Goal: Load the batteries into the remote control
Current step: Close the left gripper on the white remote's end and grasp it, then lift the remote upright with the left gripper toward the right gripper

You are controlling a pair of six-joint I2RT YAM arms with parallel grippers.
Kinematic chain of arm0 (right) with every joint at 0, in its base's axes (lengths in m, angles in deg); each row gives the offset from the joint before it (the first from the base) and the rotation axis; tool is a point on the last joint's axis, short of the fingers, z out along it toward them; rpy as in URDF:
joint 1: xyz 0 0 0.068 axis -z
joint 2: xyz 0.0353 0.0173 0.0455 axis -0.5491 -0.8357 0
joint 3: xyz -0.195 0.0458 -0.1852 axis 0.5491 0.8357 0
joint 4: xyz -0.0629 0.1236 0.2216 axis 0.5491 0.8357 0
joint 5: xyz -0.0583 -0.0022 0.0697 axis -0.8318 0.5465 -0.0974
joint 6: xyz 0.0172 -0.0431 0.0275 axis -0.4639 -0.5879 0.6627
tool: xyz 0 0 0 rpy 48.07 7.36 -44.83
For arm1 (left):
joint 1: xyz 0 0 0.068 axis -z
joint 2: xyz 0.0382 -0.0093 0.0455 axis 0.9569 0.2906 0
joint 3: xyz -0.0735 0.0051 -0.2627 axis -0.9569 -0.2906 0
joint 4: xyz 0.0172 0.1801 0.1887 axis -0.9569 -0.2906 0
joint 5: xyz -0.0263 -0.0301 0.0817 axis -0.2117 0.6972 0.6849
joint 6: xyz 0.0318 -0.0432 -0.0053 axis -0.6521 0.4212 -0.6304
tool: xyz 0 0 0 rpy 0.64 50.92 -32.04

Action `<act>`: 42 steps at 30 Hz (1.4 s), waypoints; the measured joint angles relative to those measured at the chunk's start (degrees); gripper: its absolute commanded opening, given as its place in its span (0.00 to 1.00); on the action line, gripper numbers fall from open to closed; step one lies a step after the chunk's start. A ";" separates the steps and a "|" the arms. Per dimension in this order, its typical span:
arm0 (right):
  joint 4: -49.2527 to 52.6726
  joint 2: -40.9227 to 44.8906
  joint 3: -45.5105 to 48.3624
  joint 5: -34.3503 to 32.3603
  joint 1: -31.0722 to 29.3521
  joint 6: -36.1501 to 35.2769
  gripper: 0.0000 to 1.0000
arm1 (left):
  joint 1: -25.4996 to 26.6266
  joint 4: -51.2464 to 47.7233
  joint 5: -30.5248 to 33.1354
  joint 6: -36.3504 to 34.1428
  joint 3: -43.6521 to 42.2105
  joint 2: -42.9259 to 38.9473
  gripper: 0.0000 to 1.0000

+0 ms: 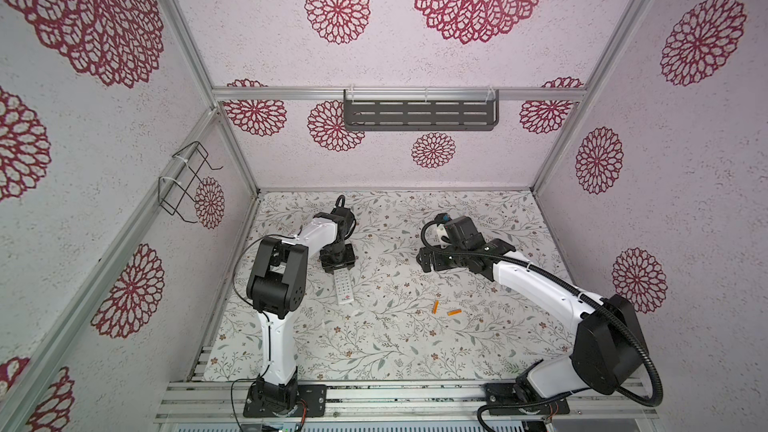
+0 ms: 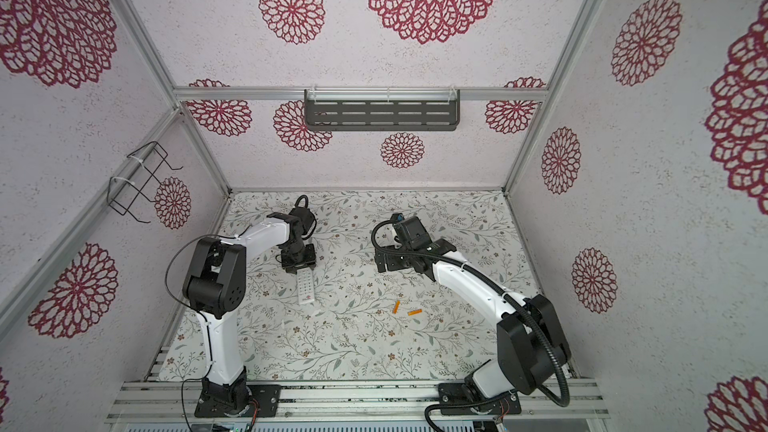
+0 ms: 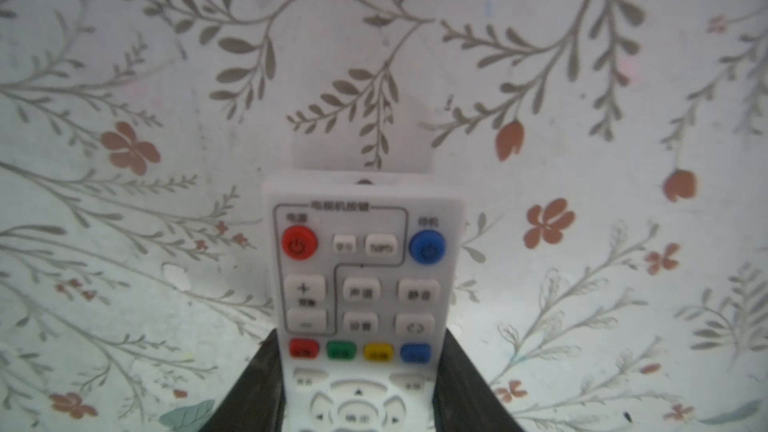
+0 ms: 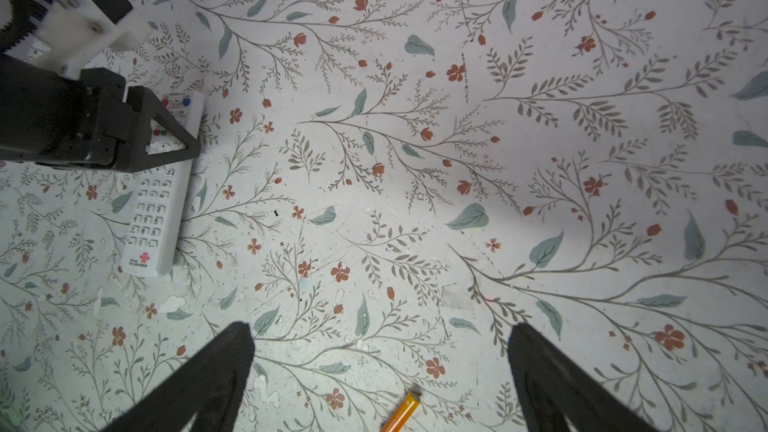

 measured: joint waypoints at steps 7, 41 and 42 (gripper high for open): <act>-4.24 0.52 -1.18 6.75 1.36 3.80 0.99 | -0.02 3.69 -5.40 -1.88 0.22 -12.81 0.27; -51.36 -6.08 -3.98 50.16 2.73 33.68 0.99 | -3.32 62.31 -52.50 23.21 -7.93 -29.24 0.25; -52.43 -6.40 -3.98 50.51 2.73 34.60 0.99 | -3.30 63.73 -53.09 23.98 -8.02 -29.24 0.25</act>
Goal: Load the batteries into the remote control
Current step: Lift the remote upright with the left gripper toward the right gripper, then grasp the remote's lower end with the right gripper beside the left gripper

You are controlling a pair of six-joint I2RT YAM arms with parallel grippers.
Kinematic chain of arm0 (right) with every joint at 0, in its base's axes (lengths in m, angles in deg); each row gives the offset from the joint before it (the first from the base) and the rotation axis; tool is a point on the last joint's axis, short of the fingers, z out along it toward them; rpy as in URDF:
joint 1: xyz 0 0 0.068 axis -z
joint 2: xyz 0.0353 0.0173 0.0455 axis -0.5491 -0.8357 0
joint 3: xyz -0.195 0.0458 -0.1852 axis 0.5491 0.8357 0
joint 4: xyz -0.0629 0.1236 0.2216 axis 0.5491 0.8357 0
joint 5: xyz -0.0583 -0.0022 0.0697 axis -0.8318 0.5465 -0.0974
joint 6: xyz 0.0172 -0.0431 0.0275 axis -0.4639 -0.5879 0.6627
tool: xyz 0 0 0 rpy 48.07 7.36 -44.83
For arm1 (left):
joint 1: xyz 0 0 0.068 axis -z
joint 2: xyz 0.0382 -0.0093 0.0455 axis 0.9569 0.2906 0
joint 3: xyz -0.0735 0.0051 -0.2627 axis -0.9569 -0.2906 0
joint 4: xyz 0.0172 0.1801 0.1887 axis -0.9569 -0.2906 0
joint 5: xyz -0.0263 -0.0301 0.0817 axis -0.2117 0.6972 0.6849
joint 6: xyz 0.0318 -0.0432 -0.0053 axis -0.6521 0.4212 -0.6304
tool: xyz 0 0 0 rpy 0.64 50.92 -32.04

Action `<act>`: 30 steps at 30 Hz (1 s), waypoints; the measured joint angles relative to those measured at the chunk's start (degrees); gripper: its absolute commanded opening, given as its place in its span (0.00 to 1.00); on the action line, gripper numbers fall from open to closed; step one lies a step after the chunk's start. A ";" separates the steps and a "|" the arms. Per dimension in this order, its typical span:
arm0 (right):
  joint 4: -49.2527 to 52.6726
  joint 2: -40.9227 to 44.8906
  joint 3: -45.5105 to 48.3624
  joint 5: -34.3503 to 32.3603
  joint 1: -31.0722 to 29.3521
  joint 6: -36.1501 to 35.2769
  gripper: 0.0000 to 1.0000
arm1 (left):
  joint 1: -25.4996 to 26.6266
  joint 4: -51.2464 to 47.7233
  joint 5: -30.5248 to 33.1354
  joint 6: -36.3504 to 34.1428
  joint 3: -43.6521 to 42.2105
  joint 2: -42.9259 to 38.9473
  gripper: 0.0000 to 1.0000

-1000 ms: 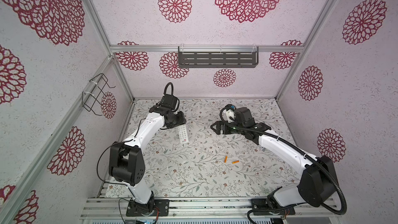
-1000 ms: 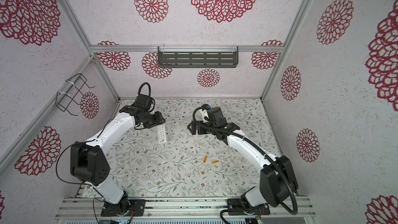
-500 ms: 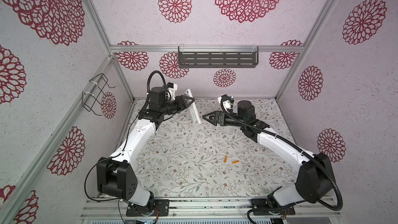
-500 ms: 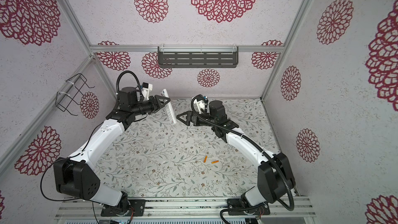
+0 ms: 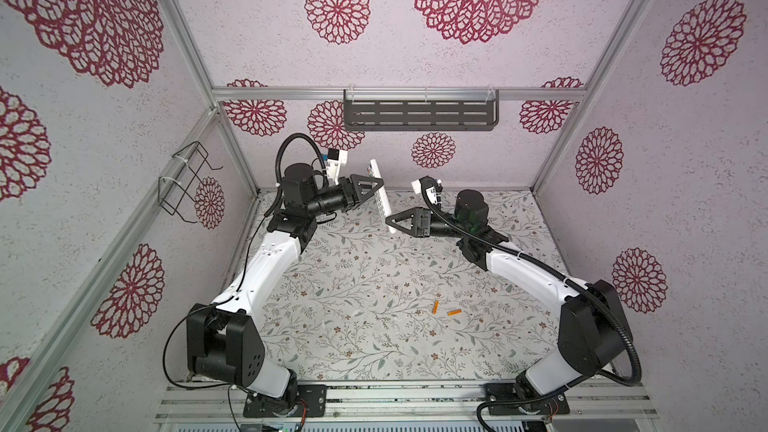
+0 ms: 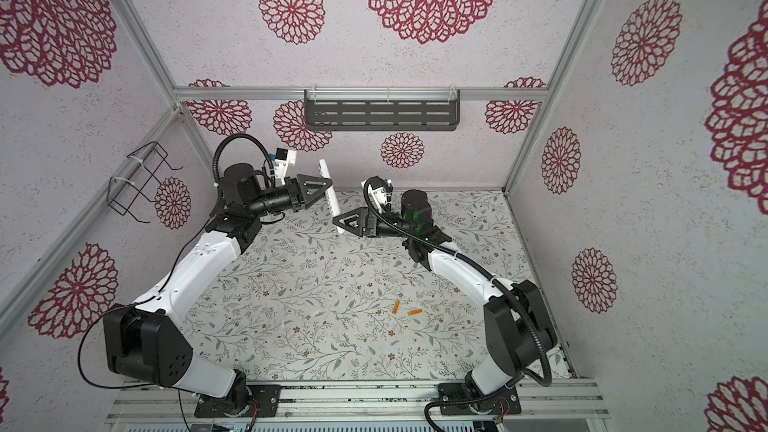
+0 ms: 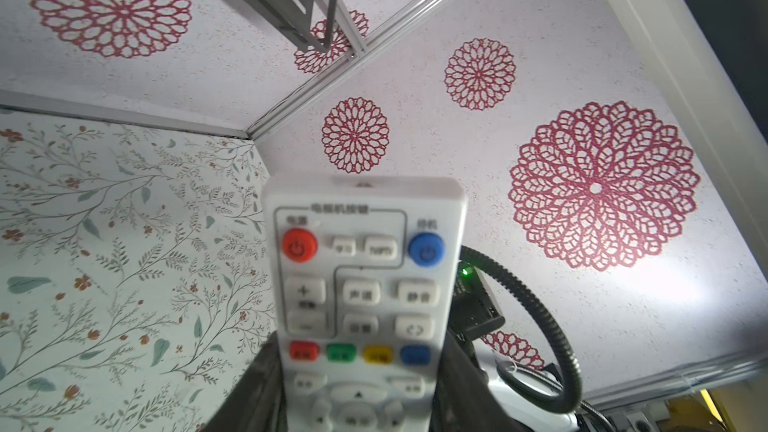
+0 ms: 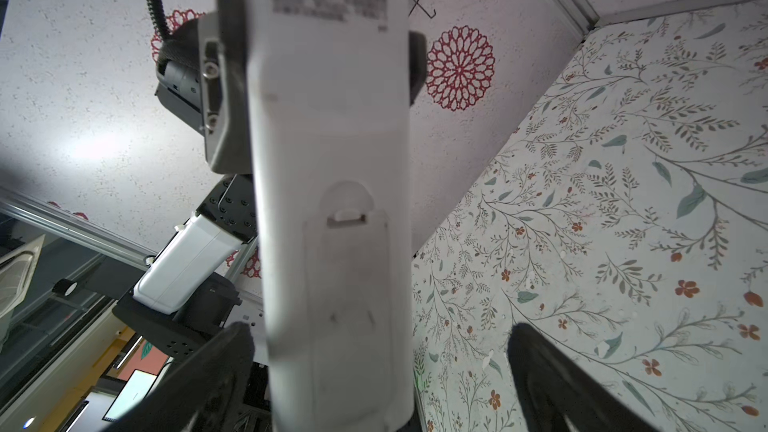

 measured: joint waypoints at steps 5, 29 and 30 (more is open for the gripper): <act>-3.67 -0.83 0.00 0.52 -0.04 2.47 0.98 | 0.13 3.04 -1.60 1.77 -0.33 0.15 0.27; -7.87 -0.87 0.07 1.49 -1.20 5.20 0.18 | 0.76 3.45 -1.86 1.05 -0.50 1.09 0.43; -6.93 -0.85 0.07 1.36 -1.22 4.61 0.15 | 0.79 2.29 -1.44 0.37 -0.44 1.09 0.54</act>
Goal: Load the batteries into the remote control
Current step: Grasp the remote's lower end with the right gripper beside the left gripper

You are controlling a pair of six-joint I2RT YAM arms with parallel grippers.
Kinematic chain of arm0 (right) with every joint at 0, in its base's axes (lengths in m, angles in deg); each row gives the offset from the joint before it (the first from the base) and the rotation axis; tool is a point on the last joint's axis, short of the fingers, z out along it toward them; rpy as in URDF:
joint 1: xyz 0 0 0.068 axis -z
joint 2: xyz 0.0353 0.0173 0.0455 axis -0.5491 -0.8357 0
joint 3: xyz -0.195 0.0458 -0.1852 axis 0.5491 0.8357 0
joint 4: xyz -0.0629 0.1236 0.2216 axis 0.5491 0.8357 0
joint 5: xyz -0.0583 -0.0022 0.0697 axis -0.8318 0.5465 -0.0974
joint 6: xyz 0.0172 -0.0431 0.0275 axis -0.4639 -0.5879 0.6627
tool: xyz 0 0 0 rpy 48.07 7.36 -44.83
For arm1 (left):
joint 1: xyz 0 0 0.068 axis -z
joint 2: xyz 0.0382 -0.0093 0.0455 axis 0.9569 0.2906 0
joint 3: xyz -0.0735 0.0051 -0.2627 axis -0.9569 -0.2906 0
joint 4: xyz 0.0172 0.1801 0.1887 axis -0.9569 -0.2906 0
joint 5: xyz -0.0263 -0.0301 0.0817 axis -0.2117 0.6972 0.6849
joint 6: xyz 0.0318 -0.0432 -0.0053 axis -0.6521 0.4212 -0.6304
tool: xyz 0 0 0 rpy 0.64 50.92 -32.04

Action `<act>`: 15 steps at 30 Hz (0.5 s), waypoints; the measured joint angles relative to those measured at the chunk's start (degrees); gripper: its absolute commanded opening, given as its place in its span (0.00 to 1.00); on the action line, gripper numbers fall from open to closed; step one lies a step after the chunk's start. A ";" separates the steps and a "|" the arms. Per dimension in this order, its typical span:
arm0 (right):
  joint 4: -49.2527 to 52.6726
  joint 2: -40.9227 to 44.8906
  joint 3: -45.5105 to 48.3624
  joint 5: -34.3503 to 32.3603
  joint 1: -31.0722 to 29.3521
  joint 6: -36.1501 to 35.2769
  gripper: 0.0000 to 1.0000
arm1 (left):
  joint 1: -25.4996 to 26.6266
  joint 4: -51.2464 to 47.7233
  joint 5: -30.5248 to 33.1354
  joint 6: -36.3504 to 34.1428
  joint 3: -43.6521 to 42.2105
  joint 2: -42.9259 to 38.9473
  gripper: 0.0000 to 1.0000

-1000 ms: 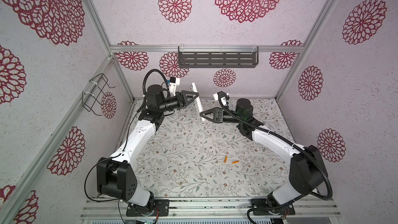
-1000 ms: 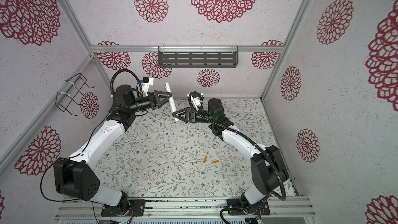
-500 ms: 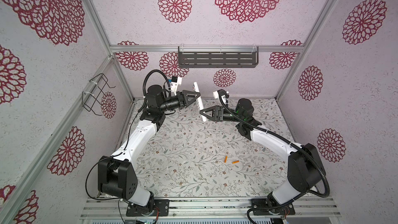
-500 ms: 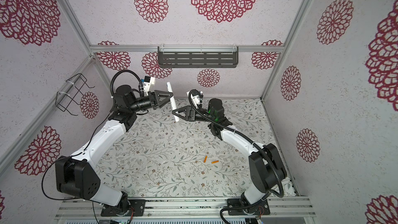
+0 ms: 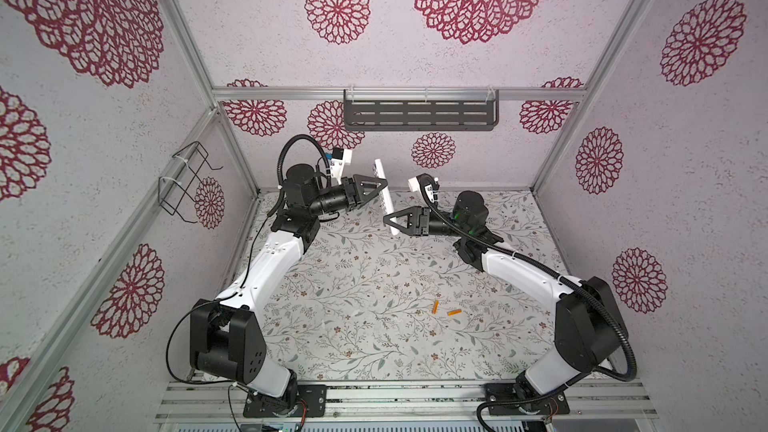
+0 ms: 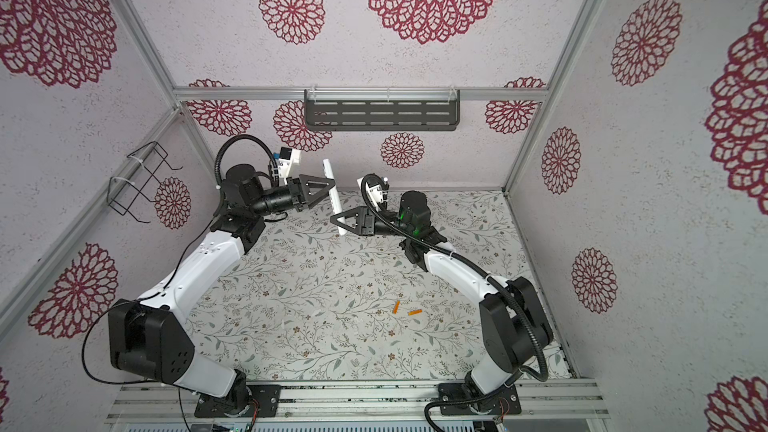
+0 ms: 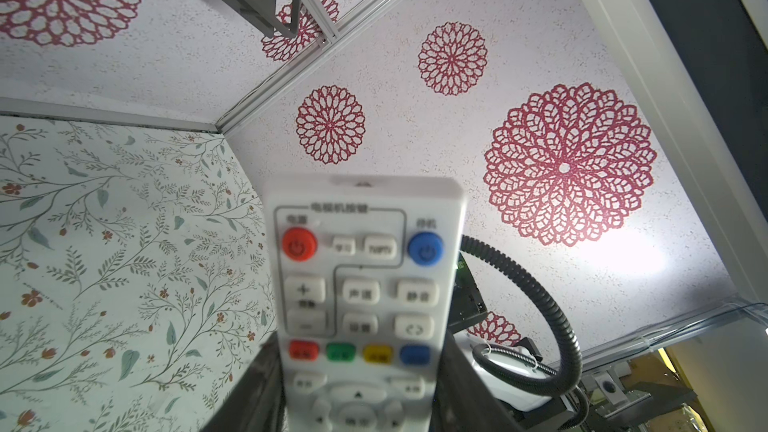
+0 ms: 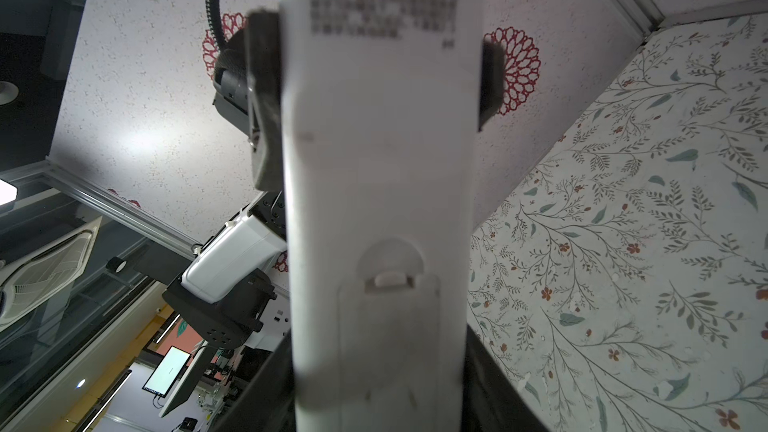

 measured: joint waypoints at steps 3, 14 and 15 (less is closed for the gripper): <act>5.31 0.35 -0.39 -1.53 -0.15 -3.87 0.09 | 0.24 -3.41 1.44 -2.19 0.15 -0.02 0.82; 36.13 2.45 -7.28 -22.01 -0.52 -25.40 0.00 | 0.76 -23.71 17.25 -10.95 3.56 -4.57 0.98; 37.77 2.47 -7.80 -24.06 -0.74 -26.60 0.00 | 1.07 -25.62 19.12 -11.58 4.33 -5.03 0.97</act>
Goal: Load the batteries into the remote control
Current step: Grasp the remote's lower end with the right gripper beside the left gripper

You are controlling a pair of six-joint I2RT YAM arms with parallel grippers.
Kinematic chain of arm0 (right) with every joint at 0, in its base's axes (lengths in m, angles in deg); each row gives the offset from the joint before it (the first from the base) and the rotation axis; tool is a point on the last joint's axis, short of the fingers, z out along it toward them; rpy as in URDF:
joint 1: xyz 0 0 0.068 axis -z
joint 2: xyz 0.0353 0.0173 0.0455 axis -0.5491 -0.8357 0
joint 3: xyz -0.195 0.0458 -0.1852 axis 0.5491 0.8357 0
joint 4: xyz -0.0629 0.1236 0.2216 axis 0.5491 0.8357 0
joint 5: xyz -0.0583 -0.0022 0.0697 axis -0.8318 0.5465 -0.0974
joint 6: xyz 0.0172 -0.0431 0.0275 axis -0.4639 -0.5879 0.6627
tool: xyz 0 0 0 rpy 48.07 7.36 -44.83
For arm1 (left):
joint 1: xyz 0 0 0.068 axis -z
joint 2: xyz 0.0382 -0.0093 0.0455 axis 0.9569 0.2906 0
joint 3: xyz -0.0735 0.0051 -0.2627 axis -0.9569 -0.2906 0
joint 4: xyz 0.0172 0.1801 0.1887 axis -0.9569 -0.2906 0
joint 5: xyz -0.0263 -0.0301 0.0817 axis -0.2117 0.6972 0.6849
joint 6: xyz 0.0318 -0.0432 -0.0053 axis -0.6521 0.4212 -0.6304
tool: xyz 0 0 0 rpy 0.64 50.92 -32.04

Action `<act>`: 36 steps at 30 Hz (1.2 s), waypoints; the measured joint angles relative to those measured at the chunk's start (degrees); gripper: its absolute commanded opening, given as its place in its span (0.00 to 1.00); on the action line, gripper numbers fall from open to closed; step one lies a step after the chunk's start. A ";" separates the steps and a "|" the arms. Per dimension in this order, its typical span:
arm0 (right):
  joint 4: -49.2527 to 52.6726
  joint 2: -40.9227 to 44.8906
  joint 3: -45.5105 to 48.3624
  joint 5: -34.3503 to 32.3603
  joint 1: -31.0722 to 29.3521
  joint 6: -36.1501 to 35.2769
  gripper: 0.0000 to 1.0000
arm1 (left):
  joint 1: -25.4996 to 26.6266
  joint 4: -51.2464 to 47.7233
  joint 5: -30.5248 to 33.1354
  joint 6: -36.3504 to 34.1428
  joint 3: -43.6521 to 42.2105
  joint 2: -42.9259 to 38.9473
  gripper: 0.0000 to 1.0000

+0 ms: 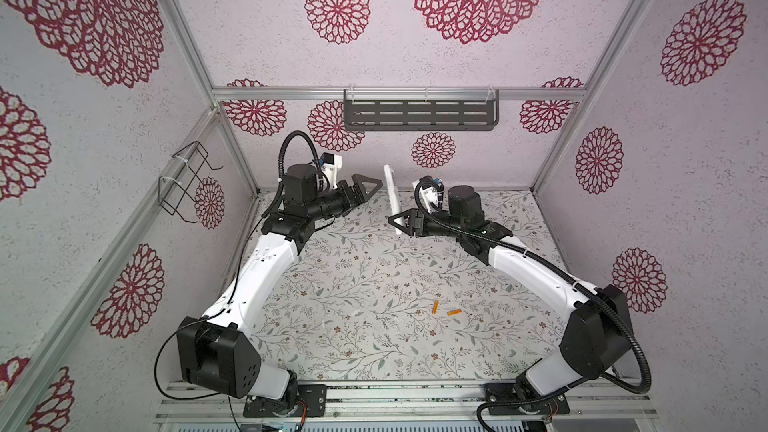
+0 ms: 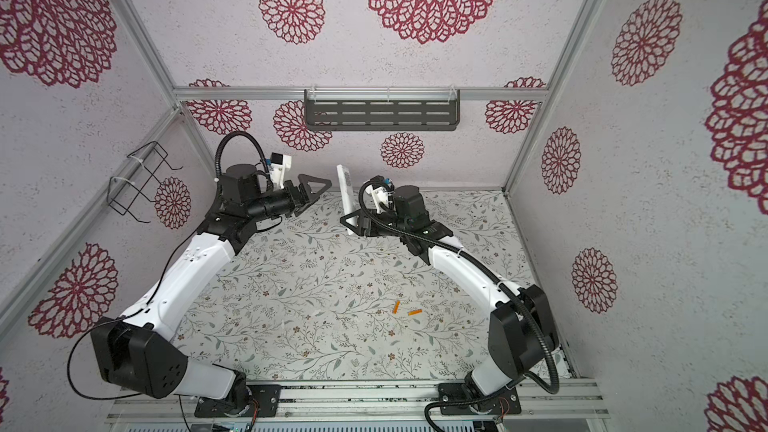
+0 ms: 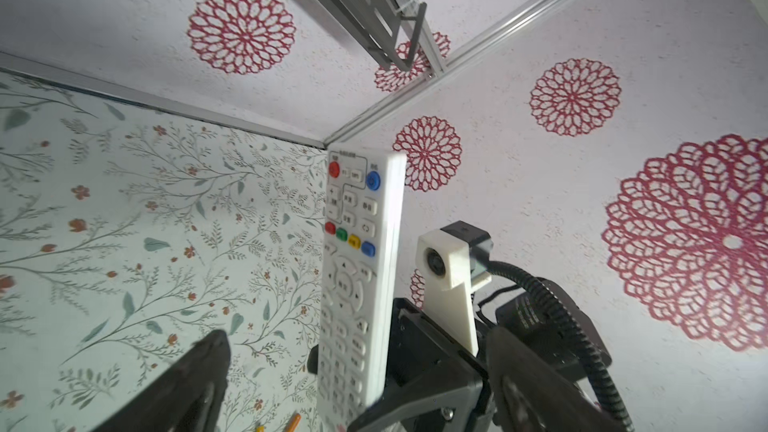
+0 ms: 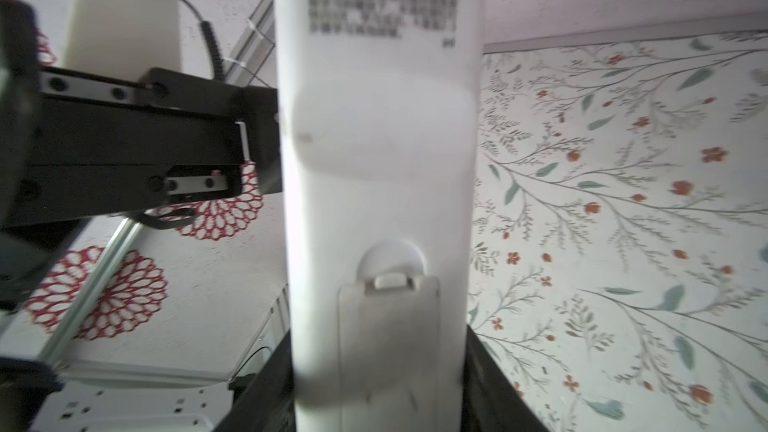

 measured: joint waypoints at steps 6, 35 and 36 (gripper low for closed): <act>6.21 0.00 -1.70 -10.69 -2.54 -5.46 0.00 | 2.12 -7.45 7.43 -2.01 5.79 0.26 0.94; 5.68 -4.63 -4.98 -18.84 -7.91 -8.68 0.00 | 6.38 -16.74 18.08 -2.21 15.34 13.77 0.70; 5.55 -4.85 -5.14 -18.84 -7.96 -8.68 0.00 | 6.38 -16.79 18.08 -2.21 15.34 13.86 0.69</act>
